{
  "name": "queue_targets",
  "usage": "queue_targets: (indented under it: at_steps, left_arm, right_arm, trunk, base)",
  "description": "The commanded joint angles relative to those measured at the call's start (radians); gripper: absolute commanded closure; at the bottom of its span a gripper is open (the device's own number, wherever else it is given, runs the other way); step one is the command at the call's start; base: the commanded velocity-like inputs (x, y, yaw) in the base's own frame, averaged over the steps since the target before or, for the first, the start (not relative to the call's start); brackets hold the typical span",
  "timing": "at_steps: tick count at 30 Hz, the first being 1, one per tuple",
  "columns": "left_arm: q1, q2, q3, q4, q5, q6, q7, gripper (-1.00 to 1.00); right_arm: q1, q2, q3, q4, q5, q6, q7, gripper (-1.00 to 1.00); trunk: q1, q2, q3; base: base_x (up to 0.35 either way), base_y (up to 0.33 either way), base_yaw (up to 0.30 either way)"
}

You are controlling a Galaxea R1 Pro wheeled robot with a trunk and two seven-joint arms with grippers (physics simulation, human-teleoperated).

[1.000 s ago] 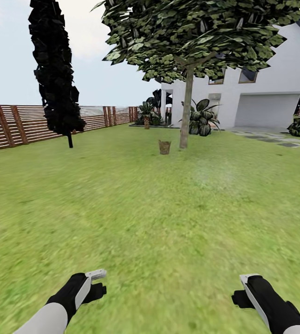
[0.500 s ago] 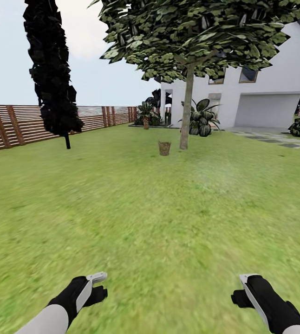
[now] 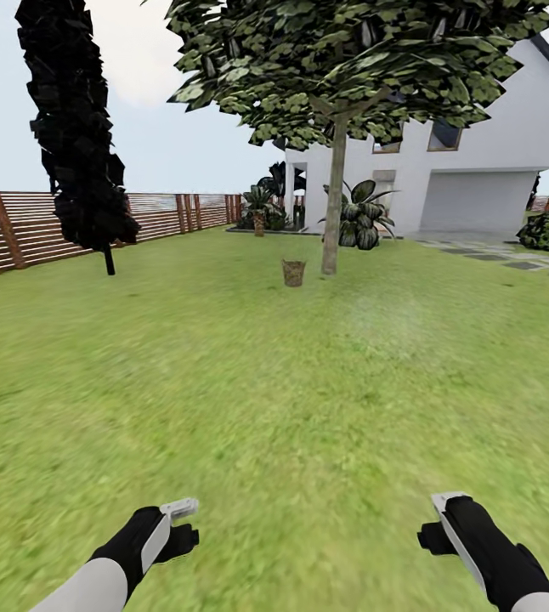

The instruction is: Take the three Easter eggs out of the wicker basket on the lawn in the garden, then place them on the lawn next to a single tree (choose any tree) so that all three eggs are next to the same tree and none are left in the basket.

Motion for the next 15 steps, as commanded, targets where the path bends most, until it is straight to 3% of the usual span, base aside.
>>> queue_targets:
  at_steps: [1, 6, 8, 9, 12, 14, 15]
  left_arm:
    - [0.0, -0.001, 0.005, -0.002, 0.0, 0.005, 0.003, -1.0]
    - [0.0, -0.008, 0.005, -0.002, 0.0, 0.005, 0.003, -1.0]
    - [0.0, -0.011, 0.005, -0.001, 0.0, 0.005, 0.003, -1.0]
    - [0.0, -0.011, 0.005, -0.001, 0.0, 0.005, 0.003, -1.0]
    - [0.0, -0.013, 0.004, -0.001, 0.0, 0.004, 0.003, -1.0]
    - [0.0, -0.013, 0.005, -0.001, 0.0, 0.004, 0.003, -1.0]
    - [0.0, -0.013, 0.004, -0.001, 0.0, 0.004, 0.003, -1.0]
  right_arm:
    - [-0.001, -0.001, 0.015, -0.003, 0.0, 0.018, -0.004, -1.0]
    - [-0.001, 0.009, 0.038, -0.003, 0.004, 0.135, -0.012, -1.0]
    - [-0.001, 0.018, 0.043, -0.004, 0.027, 0.144, -0.03, -1.0]
    - [-0.001, 0.02, 0.045, -0.004, 0.037, 0.144, -0.036, -1.0]
    - [-0.001, 0.044, 0.071, -0.01, 0.122, 0.09, -0.057, -1.0]
    - [-0.001, 0.045, 0.067, -0.01, 0.122, 0.052, -0.056, -1.0]
    - [-0.001, 0.046, 0.048, -0.005, 0.101, 0.027, -0.053, -1.0]
  trunk:
    - [0.001, -0.001, -0.001]
    - [0.001, -0.001, -0.001]
    - [0.001, -0.001, -0.001]
    - [0.001, -0.001, -0.001]
    - [0.001, -0.001, -0.001]
    - [0.001, -0.001, -0.001]
    - [0.001, -0.001, -0.001]
  base:
    - [0.343, 0.0, 0.0]
    - [0.343, 0.0, 0.0]
    - [0.343, 0.0, 0.0]
    - [0.343, 0.0, 0.0]
    - [0.343, 0.0, 0.0]
    - [0.343, 0.0, 0.0]
    - [0.343, 0.0, 0.0]
